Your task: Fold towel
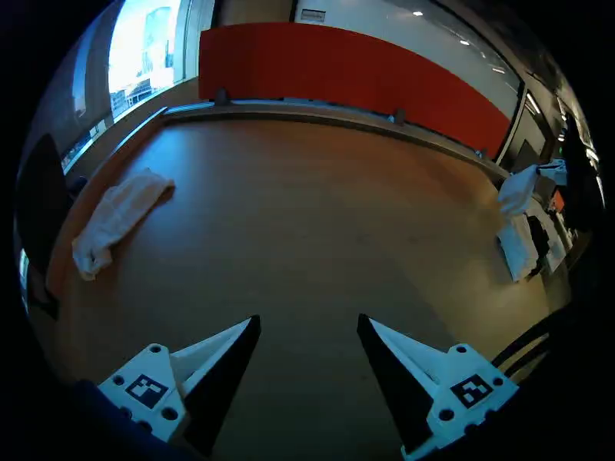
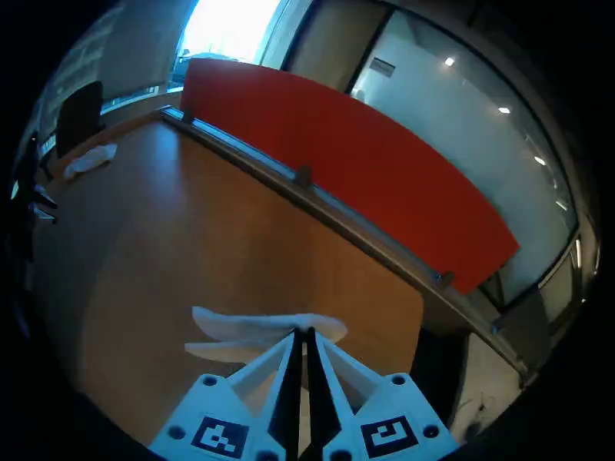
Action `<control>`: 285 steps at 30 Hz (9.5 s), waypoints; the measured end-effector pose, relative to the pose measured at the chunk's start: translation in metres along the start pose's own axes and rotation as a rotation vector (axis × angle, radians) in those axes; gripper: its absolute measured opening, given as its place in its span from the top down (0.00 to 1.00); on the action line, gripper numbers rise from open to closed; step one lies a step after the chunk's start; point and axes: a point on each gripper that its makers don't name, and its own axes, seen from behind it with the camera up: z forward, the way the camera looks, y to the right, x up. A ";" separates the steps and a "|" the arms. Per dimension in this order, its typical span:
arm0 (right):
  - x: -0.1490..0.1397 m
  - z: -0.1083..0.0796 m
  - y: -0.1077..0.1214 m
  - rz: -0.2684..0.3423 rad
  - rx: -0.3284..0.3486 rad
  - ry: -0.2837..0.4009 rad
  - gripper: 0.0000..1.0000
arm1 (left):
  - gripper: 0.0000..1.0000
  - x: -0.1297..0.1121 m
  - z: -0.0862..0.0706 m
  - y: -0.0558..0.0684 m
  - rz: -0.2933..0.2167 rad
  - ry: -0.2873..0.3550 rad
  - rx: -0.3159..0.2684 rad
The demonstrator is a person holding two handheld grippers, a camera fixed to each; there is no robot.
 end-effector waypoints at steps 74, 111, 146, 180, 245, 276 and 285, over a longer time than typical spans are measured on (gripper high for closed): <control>-0.265 -0.027 -0.047 0.357 -0.055 -0.317 0.86 | 0.06 -0.009 -0.009 0.005 0.048 -0.026 0.008; -0.225 -0.002 -0.032 0.354 -0.074 -0.235 0.38 | 0.06 -0.010 -0.012 0.004 0.036 -0.024 0.025; -0.218 0.009 -0.044 0.394 -0.065 -0.206 0.34 | 0.06 -0.009 -0.009 0.003 0.031 -0.029 0.032; -0.143 0.066 -0.009 0.360 -0.057 -0.129 0.12 | 0.06 -0.016 -0.019 -0.012 -0.016 -0.023 0.083; -0.104 -0.019 -0.009 0.533 -0.338 0.245 0.12 | 0.06 0.003 -0.028 -0.012 0.008 0.044 0.049; -0.038 -0.089 -0.007 0.556 -0.412 0.546 0.01 | 0.06 0.082 -0.043 -0.008 0.042 0.331 0.062; -0.027 -0.094 -0.020 0.539 -0.390 0.553 0.01 | 0.06 0.144 -0.062 -0.014 0.053 0.537 0.101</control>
